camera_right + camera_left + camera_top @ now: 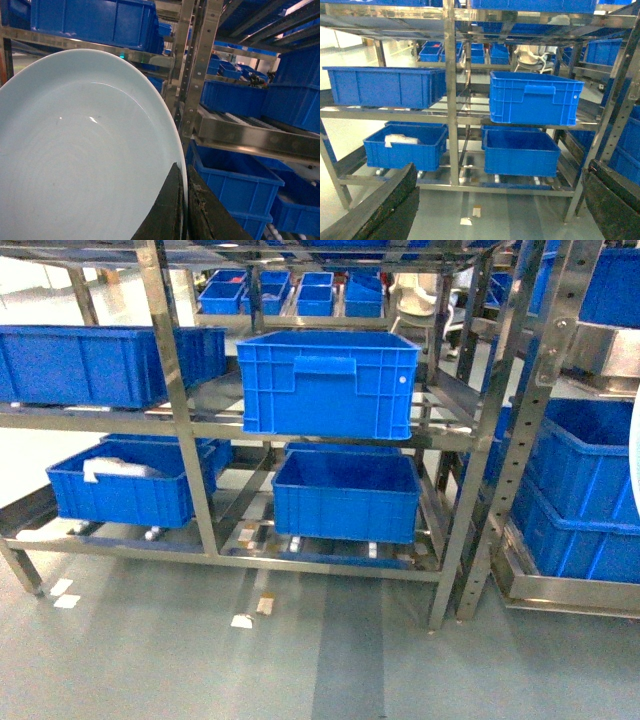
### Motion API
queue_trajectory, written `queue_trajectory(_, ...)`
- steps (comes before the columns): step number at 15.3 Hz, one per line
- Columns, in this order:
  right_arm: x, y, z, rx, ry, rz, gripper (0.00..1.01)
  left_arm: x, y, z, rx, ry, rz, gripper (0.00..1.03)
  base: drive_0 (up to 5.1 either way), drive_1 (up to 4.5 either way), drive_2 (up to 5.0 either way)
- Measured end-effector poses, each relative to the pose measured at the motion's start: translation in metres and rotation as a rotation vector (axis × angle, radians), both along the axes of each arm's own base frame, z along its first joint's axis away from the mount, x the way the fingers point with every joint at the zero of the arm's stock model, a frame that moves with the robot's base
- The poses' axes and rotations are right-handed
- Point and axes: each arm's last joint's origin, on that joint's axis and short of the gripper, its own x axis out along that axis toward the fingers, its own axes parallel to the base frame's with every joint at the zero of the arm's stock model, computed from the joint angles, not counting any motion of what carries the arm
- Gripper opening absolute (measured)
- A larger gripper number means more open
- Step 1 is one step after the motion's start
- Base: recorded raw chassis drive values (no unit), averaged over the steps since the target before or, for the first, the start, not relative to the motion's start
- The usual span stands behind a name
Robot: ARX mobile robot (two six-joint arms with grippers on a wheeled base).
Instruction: Place blue tray on left shelf second layer neatly
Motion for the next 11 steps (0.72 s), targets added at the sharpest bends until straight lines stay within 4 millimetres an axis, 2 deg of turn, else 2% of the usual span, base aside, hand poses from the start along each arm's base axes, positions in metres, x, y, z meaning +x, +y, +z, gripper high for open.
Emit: queue_trajectory(11,0.0001,0.0001,0.0002,0.000,-0.002,0.003,0.02,0.0000,0.0000,0.0000,0.000,0.000,0.002,0.98,0.1,4.04,-3.8)
